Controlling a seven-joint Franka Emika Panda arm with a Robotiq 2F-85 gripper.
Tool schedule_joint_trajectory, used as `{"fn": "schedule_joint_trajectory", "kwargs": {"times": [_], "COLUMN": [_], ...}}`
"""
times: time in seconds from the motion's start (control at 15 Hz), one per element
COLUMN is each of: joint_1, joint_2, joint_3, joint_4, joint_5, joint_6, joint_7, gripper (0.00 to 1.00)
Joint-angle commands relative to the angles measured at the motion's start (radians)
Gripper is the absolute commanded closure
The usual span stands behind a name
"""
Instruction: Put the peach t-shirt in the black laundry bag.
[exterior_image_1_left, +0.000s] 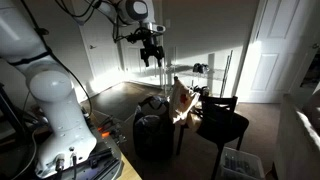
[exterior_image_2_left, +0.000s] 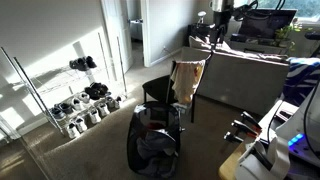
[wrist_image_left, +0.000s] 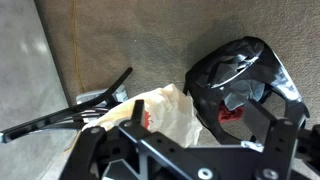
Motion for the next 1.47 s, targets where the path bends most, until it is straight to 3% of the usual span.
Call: {"fn": "schedule_joint_trajectory", "kwargs": {"times": [0.0,0.27,0.8,1.07,1.4], "joint_1": [0.011,0.013,-0.006,0.012,-0.002], "joint_2": [0.000,0.012,0.369,0.569,0.738], "joint_3": [-0.010,-0.011,-0.017,-0.059,-0.088], "joint_4": [0.002,0.008,0.279,0.461,0.635], "joint_5": [-0.003,0.004,-0.090,-0.121,-0.033], "joint_6": [-0.003,-0.001,0.073,-0.071,-0.245], "joint_7": [0.003,-0.003,0.156,0.183,0.142], "gripper": [0.00,0.00,0.00,0.00,0.00]}}
